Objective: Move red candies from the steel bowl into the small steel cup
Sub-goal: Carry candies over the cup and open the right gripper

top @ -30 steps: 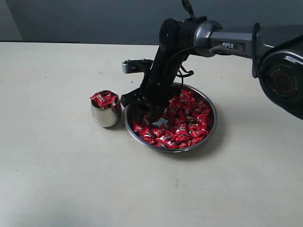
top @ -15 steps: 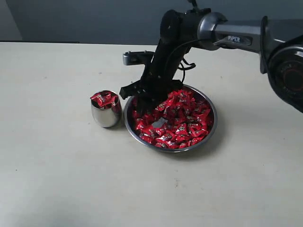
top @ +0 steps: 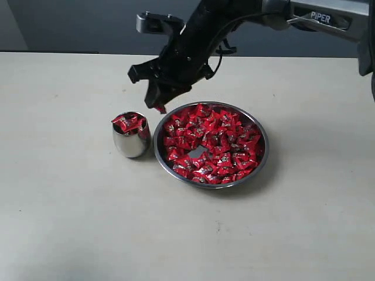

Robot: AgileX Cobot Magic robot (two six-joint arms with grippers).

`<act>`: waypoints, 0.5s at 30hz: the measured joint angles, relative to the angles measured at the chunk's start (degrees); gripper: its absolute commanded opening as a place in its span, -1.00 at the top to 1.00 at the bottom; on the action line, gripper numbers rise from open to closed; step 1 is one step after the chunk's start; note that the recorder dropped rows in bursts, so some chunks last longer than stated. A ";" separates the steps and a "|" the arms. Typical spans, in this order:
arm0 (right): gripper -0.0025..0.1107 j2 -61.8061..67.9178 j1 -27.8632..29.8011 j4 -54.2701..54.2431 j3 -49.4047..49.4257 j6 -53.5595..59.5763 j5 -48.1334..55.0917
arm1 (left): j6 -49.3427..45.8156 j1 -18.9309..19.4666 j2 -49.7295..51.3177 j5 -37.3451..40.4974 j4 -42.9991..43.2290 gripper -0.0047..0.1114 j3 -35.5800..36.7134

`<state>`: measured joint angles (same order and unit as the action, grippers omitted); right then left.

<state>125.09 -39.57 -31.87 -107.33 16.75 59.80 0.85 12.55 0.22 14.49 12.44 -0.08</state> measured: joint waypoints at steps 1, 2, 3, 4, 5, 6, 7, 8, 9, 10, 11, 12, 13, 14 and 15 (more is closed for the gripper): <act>0.95 0.00 -0.24 -2.16 -0.11 1.01 -0.98 | 0.00 0.00 0.00 0.00 0.00 0.91 0.00; 0.95 0.00 -0.57 -4.15 -0.18 1.92 -1.81 | 0.00 0.00 0.00 0.00 0.00 0.91 0.00; 0.95 0.26 -0.97 -5.49 -0.18 2.68 -2.45 | 0.00 0.00 0.00 0.00 0.00 0.91 0.00; 0.95 0.57 -1.35 -6.54 -0.34 3.26 -2.92 | 0.00 0.00 0.00 0.00 0.00 0.91 0.00; 0.95 1.10 -1.65 -7.14 -0.47 3.84 -3.17 | 0.00 0.00 0.00 0.00 0.00 0.91 0.00; 0.95 1.57 -1.88 -7.38 -0.70 4.24 -3.44 | 0.00 0.00 0.00 0.00 0.00 0.91 0.00; 0.95 2.15 -2.01 -7.50 -0.72 4.53 -3.84 | 0.00 0.00 0.00 0.00 0.00 0.91 0.00; 0.95 2.75 -2.12 -7.60 -0.81 4.69 -3.97 | 0.00 0.00 0.00 0.00 0.00 0.91 0.00; 0.95 3.37 -2.26 -7.60 -0.81 4.95 -4.28 | 0.00 0.00 0.00 0.00 0.00 0.91 0.00; 0.95 3.92 -2.25 -7.60 -0.81 5.10 -4.78 | 0.00 0.00 0.00 0.00 0.00 0.91 0.00; 0.95 4.49 -2.25 -7.60 -0.81 5.11 -5.39 | 0.00 0.00 0.00 0.00 0.00 0.91 0.00; 0.95 4.78 -2.25 -7.60 -0.81 5.25 -5.87 | 0.00 0.00 0.00 0.00 0.00 0.91 0.00; 0.95 5.28 -2.25 -7.48 -0.81 5.36 -6.21 | 0.00 0.00 0.00 0.00 0.00 0.91 0.00; 0.95 5.56 -2.25 -7.48 -0.81 5.35 -6.74 | 0.00 0.00 0.00 0.00 0.00 0.91 0.00; 0.95 5.58 -2.25 -7.18 -0.81 5.35 -7.13 | 0.00 0.00 0.00 0.00 0.00 0.91 0.00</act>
<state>130.67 -41.82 -39.05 -108.15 22.10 52.67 0.85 12.55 0.22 14.49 12.44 -0.08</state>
